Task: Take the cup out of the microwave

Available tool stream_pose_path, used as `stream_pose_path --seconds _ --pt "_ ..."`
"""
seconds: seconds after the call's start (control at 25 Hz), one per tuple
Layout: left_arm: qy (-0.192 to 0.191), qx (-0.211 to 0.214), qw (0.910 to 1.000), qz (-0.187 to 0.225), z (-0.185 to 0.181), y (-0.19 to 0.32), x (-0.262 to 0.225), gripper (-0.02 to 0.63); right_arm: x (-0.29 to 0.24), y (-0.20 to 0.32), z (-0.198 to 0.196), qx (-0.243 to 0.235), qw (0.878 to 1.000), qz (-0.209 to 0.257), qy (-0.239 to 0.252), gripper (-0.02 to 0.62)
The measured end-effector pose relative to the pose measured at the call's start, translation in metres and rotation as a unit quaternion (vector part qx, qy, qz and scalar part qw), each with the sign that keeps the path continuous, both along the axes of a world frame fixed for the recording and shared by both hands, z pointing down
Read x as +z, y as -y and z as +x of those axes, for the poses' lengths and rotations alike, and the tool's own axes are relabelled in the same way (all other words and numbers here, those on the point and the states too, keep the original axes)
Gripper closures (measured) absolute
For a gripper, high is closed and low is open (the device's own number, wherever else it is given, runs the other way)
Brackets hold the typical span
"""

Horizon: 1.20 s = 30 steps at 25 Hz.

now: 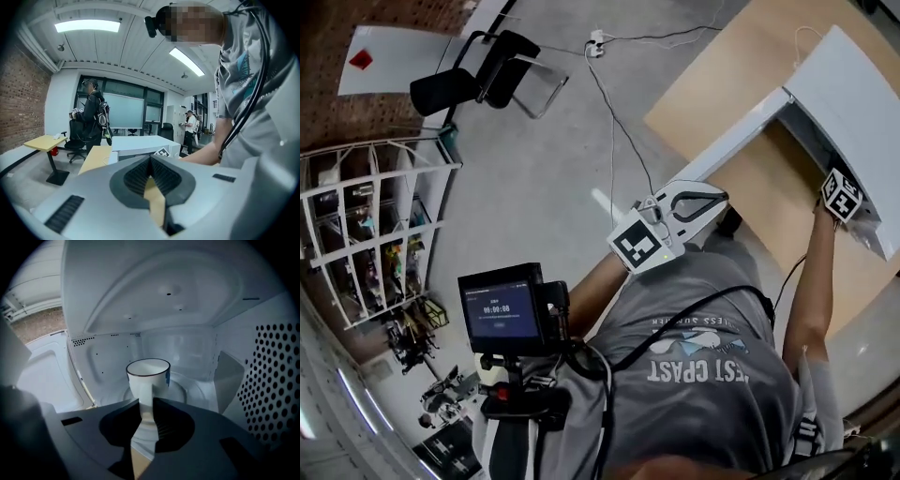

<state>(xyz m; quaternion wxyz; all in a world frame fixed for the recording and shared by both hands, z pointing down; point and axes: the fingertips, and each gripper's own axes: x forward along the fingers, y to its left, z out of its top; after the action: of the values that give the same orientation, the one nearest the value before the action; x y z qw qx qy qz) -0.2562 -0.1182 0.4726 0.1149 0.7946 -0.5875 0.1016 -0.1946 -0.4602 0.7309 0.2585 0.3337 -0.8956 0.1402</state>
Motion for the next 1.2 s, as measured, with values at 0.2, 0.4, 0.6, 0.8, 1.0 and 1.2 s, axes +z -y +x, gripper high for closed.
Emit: stream_pose_path --seconds 0.2,0.4,0.6,0.8,1.0,1.2 --pt "0.005 0.008 1.0 0.001 0.004 -0.005 0.004 0.563 0.002 -0.012 0.004 0.0 1.0 -0.005 0.022 0.525" --pt "0.017 0.017 0.9997 0.01 0.003 -0.016 0.012 0.563 0.005 -0.028 0.009 -0.005 0.999 -0.002 0.044 0.526" --pt "0.049 0.061 0.9966 0.024 -0.01 -0.066 -0.017 0.563 -0.039 -0.076 0.012 0.004 0.999 0.01 0.045 0.528" --pt "-0.058 -0.023 0.9967 0.051 -0.003 -0.077 -0.052 0.563 -0.073 -0.096 0.016 -0.014 0.999 0.012 0.051 0.528" --pt "-0.05 -0.017 0.9969 0.058 -0.002 -0.096 -0.052 0.563 -0.079 -0.119 0.025 -0.016 0.999 0.014 0.049 0.528" --pt "-0.046 -0.016 0.9962 0.073 -0.001 -0.128 -0.058 0.563 -0.095 -0.154 0.032 -0.015 0.998 0.018 0.056 0.528"
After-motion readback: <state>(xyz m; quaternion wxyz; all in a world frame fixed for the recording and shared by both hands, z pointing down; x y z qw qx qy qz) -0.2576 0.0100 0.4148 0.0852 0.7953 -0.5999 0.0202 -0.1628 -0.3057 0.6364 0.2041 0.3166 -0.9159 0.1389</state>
